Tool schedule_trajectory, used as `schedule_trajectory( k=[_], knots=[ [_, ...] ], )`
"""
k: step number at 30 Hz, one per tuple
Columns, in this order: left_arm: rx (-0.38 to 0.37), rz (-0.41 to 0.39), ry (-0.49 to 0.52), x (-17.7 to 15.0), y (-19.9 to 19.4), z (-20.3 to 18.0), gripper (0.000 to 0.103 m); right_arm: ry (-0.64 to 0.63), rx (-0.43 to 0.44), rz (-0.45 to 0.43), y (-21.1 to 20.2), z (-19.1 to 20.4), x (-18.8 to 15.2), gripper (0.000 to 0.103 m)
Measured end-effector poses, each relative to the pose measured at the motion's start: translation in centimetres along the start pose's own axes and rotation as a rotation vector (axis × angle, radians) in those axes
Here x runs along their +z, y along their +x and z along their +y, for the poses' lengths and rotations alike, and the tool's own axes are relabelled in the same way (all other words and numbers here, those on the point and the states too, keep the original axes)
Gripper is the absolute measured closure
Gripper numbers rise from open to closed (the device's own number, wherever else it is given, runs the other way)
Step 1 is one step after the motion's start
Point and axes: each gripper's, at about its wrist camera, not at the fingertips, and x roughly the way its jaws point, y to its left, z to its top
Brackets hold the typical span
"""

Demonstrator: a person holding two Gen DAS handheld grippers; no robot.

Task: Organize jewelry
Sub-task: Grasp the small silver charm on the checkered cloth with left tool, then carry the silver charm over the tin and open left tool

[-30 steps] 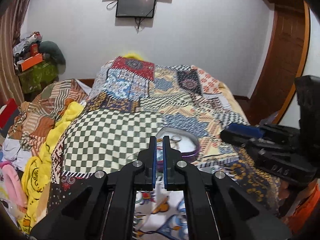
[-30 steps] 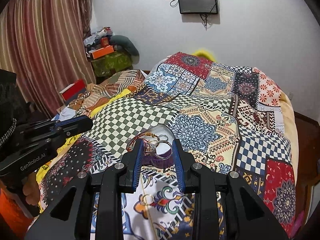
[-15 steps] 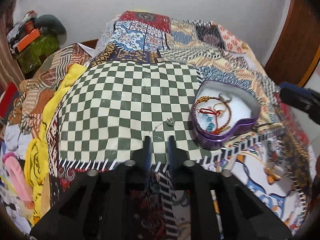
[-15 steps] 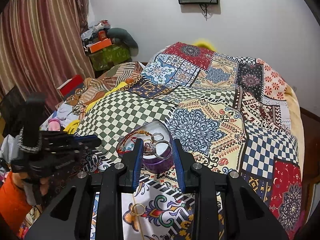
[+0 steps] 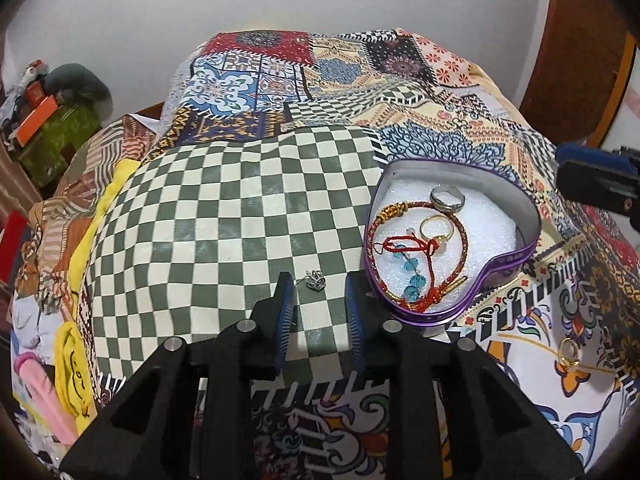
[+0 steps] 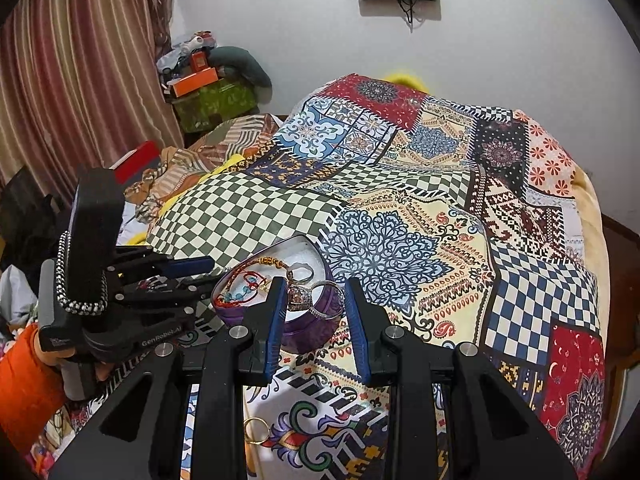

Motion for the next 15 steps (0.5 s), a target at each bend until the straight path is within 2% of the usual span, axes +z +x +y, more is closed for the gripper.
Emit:
schedule_trajectory(
  k=[2,4,8,15],
  knots=[
    [-0.009,0.012,-0.003,0.1,0.6,0.1,0.091,-0.002,-0.004,0.003,0.1,-0.1,0.1,0.076],
    [-0.017,0.003,-0.014,0.1,0.6,0.4,0.095,-0.003,-0.008,0.004,0.1,-0.1,0.2,0.076],
    [-0.041,-0.036,-0.035,0.1,-0.1,0.9,0.095,-0.007,-0.016,0.004,0.0,-0.1,0.2,0.076],
    [-0.039,-0.121,-0.042,0.4,-4.3,1.1,0.095,-0.023,-0.023,-0.007,-0.5,0.5,0.8,0.076]
  ],
)
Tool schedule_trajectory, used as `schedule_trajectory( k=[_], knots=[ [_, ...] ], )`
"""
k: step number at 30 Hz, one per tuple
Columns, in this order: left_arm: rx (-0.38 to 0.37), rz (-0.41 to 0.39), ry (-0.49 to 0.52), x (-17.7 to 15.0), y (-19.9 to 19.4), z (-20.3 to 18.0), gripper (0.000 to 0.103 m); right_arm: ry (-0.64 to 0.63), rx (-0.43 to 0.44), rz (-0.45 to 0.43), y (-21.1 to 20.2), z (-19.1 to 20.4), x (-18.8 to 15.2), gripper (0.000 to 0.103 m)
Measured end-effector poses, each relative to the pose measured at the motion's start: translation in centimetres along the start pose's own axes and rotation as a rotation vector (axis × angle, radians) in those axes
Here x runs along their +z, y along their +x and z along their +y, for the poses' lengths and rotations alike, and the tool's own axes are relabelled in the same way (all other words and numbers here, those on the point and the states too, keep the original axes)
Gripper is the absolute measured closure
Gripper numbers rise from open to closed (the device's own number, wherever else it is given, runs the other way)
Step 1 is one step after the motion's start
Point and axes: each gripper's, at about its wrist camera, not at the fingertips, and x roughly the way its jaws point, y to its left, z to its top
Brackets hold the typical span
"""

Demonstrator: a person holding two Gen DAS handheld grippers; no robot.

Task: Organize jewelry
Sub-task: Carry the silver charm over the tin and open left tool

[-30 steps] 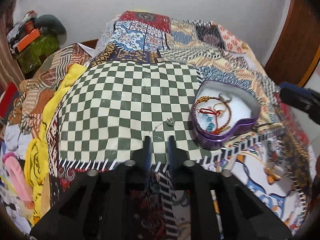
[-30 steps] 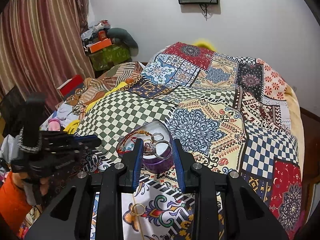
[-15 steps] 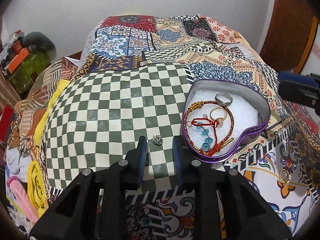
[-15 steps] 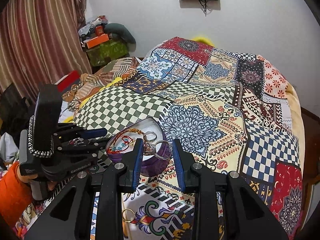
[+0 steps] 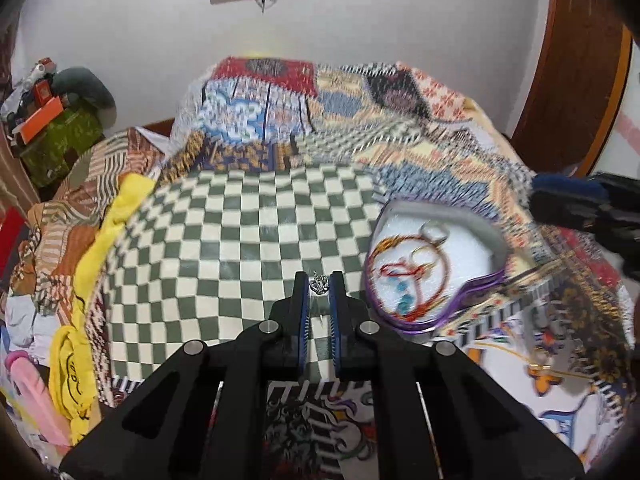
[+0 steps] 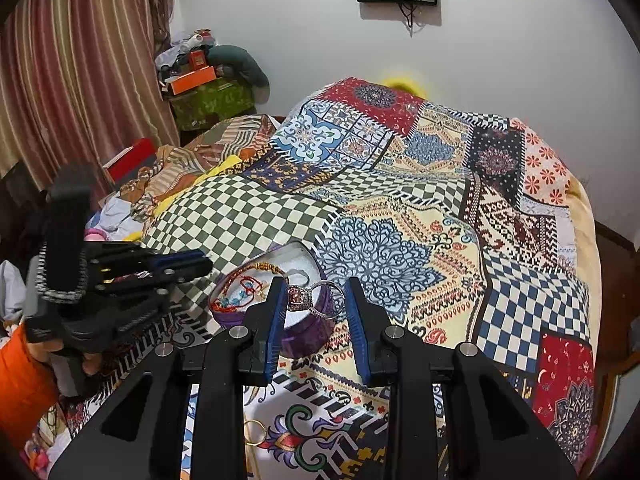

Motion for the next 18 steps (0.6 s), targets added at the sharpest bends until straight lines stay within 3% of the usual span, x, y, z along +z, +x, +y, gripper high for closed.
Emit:
schedule_trajectory(
  k=[10,18],
  knots=[
    [-0.091,-0.119,0.042,2.3,-4.7,-3.0,0.095,-0.037,-0.006,0.036,1.7,1.1,0.3,0.076],
    [-0.128,-0.057,-0.005,2.0,-2.3,-3.0,0.095,-0.067,-0.015,0.088,3.6,1.2,0.0,0.076]
  ],
)
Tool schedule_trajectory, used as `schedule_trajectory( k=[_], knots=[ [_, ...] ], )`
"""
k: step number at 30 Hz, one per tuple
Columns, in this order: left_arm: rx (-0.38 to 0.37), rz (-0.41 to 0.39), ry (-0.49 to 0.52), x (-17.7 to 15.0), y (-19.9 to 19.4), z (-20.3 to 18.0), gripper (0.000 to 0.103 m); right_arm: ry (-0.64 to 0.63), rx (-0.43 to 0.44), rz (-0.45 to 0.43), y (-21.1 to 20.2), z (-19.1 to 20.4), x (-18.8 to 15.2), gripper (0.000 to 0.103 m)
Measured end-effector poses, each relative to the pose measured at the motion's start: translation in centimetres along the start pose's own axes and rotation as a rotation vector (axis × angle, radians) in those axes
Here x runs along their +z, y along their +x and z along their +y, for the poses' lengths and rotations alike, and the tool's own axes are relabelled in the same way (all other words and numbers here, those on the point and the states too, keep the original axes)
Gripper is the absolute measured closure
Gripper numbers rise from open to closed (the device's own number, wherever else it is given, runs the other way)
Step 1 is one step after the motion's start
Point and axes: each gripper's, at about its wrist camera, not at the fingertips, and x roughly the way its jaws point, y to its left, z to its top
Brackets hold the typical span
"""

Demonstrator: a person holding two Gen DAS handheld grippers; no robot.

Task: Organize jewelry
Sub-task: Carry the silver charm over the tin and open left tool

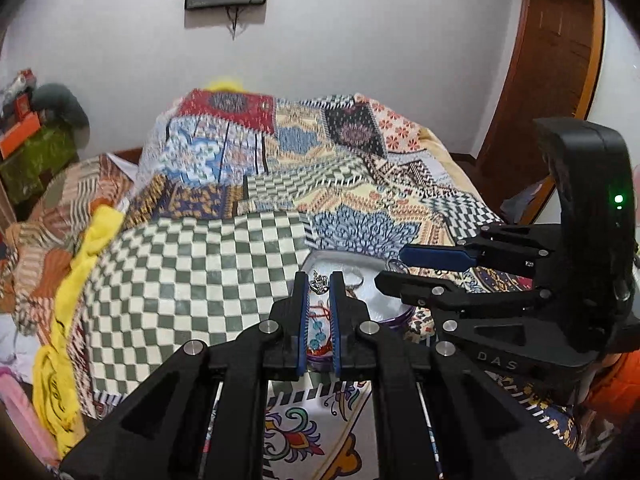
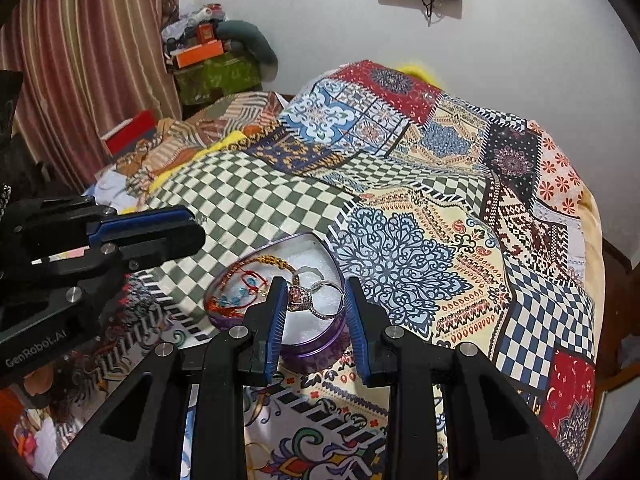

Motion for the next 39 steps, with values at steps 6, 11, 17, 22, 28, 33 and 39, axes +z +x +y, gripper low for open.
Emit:
schedule_trajectory(
  k=[6,11,17,22,28,33,39],
  knots=[
    [-0.035,0.040,-0.013,-0.9,1.6,0.1,0.095,-0.007,0.006,-0.007,0.2,0.1,0.2,0.076],
    [-0.060,0.063,-0.012,-1.4,2.1,0.0,0.095,-0.026,0.007,-0.007,0.4,0.6,0.2,0.076],
    [-0.061,0.096,-0.023,-1.7,2.2,0.0,0.095,-0.041,0.007,0.000,0.2,1.0,0.1,0.076],
    [-0.038,0.103,0.000,-1.6,1.4,-0.6,0.093,-0.061,-0.003,0.002,-0.6,1.5,0.2,0.073],
    [0.005,0.081,0.015,-1.5,-0.3,-1.3,0.077,-0.075,-0.044,-0.041,-2.8,1.8,0.1,0.067],
    [0.024,0.047,0.022,-1.2,-2.6,-2.0,0.077,-0.054,-0.060,-0.077,-5.2,1.5,-0.1,0.067],
    [0.052,0.005,0.038,-1.0,-5.4,-3.1,0.077,-0.020,-0.060,-0.123,-8.5,1.2,-0.6,0.067]
  ],
)
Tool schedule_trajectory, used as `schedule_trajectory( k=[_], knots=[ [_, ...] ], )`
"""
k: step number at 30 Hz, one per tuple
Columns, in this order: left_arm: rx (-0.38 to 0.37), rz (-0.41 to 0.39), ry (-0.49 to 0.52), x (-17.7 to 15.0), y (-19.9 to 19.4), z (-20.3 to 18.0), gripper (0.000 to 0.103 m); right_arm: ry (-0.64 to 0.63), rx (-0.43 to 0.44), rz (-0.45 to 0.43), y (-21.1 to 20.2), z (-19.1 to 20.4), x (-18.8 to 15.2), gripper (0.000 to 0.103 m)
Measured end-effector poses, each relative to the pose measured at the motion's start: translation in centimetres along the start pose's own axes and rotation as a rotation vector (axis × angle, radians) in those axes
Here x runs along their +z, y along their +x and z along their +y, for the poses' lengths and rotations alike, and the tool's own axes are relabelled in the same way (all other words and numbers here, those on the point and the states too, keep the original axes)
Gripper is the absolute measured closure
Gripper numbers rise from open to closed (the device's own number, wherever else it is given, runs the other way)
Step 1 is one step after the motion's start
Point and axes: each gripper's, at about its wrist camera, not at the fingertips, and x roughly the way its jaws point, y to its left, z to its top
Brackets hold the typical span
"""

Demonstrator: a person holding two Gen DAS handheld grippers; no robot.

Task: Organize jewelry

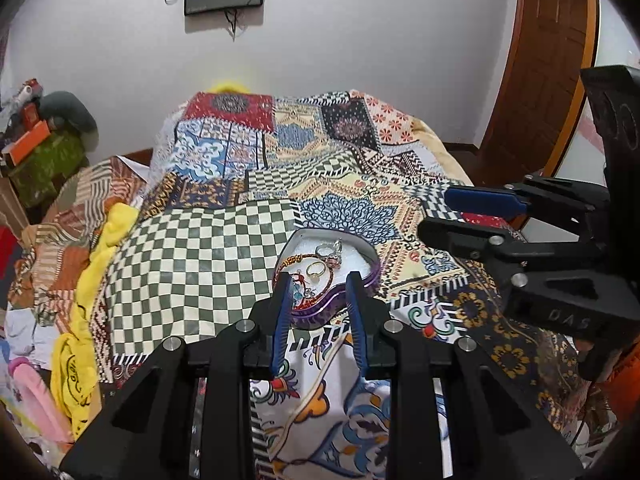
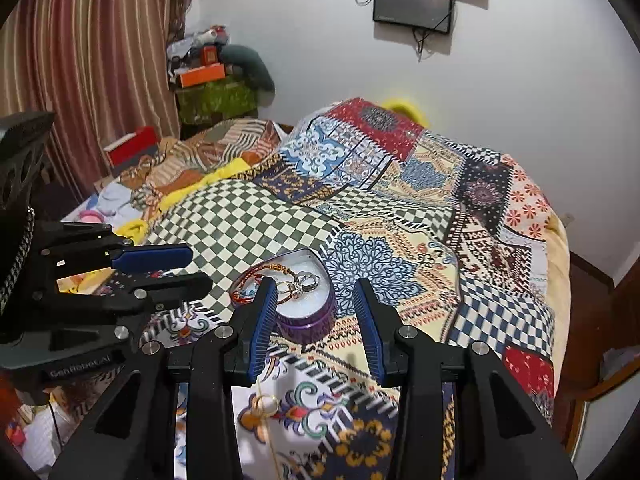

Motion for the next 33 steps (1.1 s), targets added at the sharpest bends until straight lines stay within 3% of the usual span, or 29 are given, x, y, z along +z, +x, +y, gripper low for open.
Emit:
schedule_trajectory(
  k=[8,16,24,33],
  knots=[
    [0.015,-0.042,-0.012,-0.4,-3.5,-1.2,0.077,0.043,0.002,-0.048,-4.0,-0.4,-1.2,0.067],
    [0.013,-0.045,-0.056,-1.8,-4.9,-1.9,0.076,0.091,-0.007,-0.044,-5.7,-1.2,-3.3,0.067],
    [0.033,0.020,-0.047,-4.2,-3.0,-3.8,0.075,0.129,-0.015,0.021,-5.2,-2.4,-6.6,0.067],
    [-0.043,0.131,-0.038,-6.2,1.3,-5.5,0.075,0.165,0.021,0.135,-1.8,-2.8,-9.6,0.067]
  ],
)
